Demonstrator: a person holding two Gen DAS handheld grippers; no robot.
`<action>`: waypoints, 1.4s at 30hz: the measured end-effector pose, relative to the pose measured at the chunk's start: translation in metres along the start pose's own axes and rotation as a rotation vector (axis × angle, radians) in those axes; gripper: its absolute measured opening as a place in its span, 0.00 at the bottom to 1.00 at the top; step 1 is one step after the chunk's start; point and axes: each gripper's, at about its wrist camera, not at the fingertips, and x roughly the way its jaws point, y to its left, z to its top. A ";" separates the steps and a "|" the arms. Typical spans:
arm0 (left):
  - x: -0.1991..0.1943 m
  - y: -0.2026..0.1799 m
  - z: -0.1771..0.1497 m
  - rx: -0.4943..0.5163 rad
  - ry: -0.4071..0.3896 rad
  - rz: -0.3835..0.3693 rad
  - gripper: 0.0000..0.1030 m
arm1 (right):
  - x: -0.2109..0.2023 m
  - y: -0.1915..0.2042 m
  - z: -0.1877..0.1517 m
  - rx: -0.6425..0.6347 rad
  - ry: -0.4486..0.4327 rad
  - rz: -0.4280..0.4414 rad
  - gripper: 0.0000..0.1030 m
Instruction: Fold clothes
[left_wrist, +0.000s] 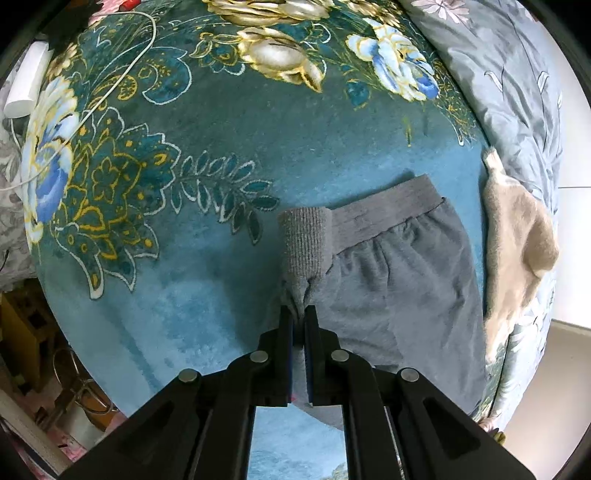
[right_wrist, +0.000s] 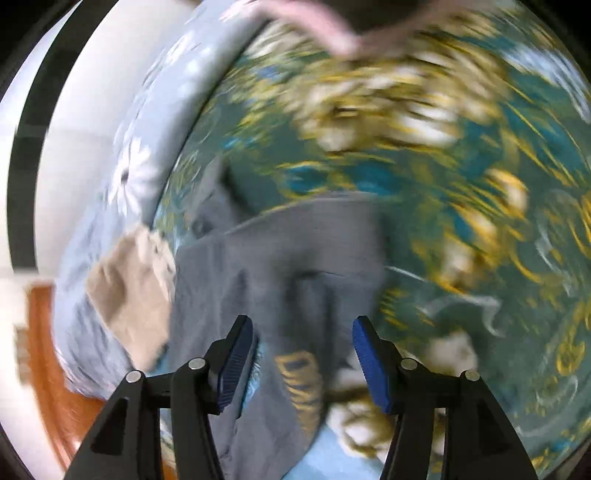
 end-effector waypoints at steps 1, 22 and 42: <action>0.001 -0.001 0.000 0.000 0.001 0.001 0.04 | 0.007 0.012 0.002 -0.030 0.011 -0.035 0.58; 0.019 0.040 -0.011 -0.057 0.033 0.029 0.04 | -0.037 -0.146 -0.010 0.180 0.081 -0.146 0.08; -0.034 0.055 0.018 -0.015 0.021 -0.046 0.07 | -0.134 -0.095 -0.024 0.161 -0.072 -0.255 0.23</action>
